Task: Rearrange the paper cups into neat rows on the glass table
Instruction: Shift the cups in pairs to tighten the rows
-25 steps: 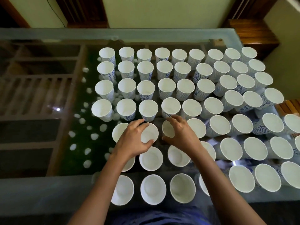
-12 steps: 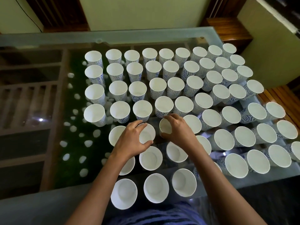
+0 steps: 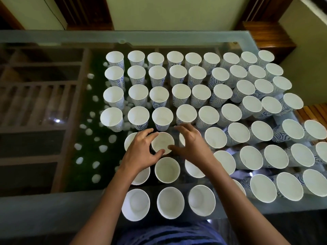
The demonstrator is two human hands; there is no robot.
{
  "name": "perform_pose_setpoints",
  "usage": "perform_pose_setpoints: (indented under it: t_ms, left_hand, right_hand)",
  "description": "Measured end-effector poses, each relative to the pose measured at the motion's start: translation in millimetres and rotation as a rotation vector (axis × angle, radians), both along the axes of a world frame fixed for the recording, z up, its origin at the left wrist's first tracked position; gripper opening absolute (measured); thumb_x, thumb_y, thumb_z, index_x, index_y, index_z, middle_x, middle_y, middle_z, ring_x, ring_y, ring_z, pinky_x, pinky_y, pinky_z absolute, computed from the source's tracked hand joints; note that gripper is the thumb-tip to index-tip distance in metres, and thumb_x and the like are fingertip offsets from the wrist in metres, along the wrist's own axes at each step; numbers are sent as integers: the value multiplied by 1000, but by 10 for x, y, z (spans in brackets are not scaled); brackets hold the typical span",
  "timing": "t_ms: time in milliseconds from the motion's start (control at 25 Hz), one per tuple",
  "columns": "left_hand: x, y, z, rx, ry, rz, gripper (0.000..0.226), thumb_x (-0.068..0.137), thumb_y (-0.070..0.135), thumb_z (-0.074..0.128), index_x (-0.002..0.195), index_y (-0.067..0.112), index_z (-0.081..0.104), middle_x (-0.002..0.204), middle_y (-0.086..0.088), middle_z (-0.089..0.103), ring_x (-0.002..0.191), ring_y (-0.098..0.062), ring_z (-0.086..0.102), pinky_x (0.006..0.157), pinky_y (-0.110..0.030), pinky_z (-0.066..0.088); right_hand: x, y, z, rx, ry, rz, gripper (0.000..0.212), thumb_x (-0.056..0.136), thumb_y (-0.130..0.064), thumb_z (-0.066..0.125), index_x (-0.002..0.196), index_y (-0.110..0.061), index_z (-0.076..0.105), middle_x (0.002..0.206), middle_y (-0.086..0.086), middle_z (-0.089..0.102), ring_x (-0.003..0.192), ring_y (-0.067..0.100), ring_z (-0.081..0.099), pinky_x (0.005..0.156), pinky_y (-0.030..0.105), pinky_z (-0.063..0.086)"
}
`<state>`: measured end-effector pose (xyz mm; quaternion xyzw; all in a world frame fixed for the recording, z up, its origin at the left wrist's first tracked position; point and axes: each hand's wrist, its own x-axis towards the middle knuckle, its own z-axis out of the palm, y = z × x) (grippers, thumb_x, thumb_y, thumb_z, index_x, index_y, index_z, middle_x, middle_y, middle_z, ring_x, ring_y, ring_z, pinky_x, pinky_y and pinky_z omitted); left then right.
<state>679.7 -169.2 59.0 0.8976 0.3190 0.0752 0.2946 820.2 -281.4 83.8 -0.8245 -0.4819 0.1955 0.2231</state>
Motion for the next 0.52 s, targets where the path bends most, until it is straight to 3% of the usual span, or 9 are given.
perform_pose_setpoints:
  t_ms: [120,320,520]
  left_hand:
    - [-158,95,18,17,-15,72,58,73,31,72,127,14,54,136,-7,48,127,-21,39,102,-30,32]
    - [-328,245,-33,-13,38,123,59,77,28,69,131,16,49,141,-3,40,131,-18,31,104,-25,26]
    - [-325,253,-70,-35,37,106,59,76,28,69,130,16,50,140,-2,42,130,-17,32,103,-25,28]
  right_hand:
    - [-163,139,-56,-26,8,80,64,73,-28,76,127,-6,50,129,14,49,118,29,47,97,31,36]
    - [-328,247,-153,-139,-85,121,74,77,-41,69,138,-14,38,141,9,38,127,27,37,97,36,40]
    - [-336,279,-180,-148,-101,109,70,79,-36,68,138,-15,37,140,9,38,125,28,40,93,38,43]
